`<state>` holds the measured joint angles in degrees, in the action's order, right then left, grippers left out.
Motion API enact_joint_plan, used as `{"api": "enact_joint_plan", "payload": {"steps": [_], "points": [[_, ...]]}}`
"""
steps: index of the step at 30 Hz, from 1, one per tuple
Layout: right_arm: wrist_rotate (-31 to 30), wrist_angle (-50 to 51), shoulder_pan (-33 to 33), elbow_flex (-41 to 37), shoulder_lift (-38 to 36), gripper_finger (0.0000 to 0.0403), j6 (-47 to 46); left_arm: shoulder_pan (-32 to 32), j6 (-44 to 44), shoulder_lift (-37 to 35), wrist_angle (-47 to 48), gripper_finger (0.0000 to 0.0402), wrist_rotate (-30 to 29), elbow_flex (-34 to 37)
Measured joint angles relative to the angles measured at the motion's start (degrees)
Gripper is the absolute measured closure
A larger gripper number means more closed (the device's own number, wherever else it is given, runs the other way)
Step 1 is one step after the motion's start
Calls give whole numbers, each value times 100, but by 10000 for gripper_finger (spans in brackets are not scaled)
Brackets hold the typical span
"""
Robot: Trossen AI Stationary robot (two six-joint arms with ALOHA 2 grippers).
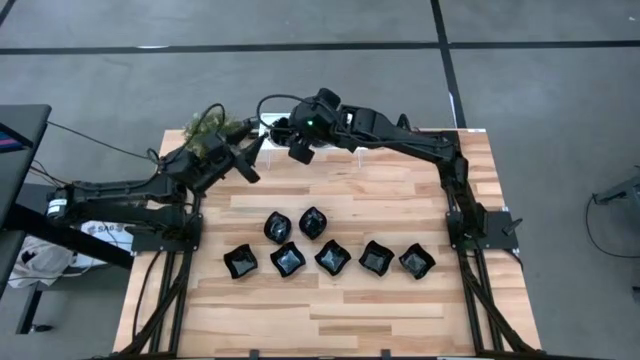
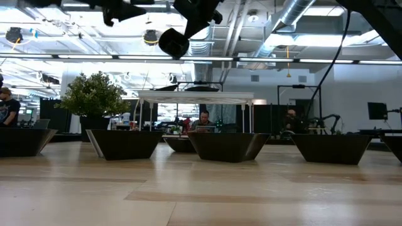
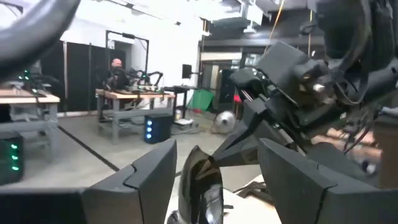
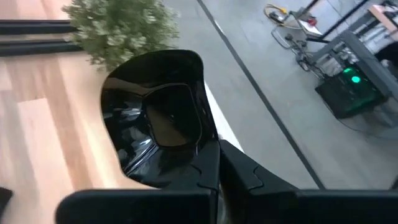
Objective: Pick & Place Mini shaped plates
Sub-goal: Stack the black leaf shaped plate on top of the black leaf shaped plate on the shelf
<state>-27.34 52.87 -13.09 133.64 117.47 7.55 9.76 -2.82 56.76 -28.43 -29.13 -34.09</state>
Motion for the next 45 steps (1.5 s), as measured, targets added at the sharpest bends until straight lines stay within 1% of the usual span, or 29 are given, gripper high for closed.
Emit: {"api": "enact_joint_plan", "payload": {"steps": [5,7,9,11,17,23,30,32,39,42,45], "points": [[-153,117,-122,0,0,403,-17,-59,-592,673,522,174,-344,-698],[-189,149,-156,0,0,403,-59,-58,-635,970,695,174,-621,-899],[-296,219,-166,0,0,403,-61,-55,-641,1172,692,174,-777,-1055],[-436,244,-163,0,0,403,-60,-22,-641,1308,646,174,-788,-1188],[-466,234,-152,0,0,403,31,104,-640,1617,671,174,-785,-1213],[-452,217,-155,0,0,403,115,191,-639,1724,706,174,-775,-1213],[-422,173,-76,0,0,403,291,391,-578,1724,989,174,-759,-1213],[-404,113,-63,0,0,403,300,393,-573,1724,999,174,-661,-1213],[-401,-32,36,0,0,403,354,391,-571,1724,1050,175,-640,-1211],[-312,-76,75,0,0,403,354,391,-573,1726,1045,185,-640,-1211],[-254,-116,115,0,0,403,354,391,-571,1726,1047,206,-640,-1211]]}}
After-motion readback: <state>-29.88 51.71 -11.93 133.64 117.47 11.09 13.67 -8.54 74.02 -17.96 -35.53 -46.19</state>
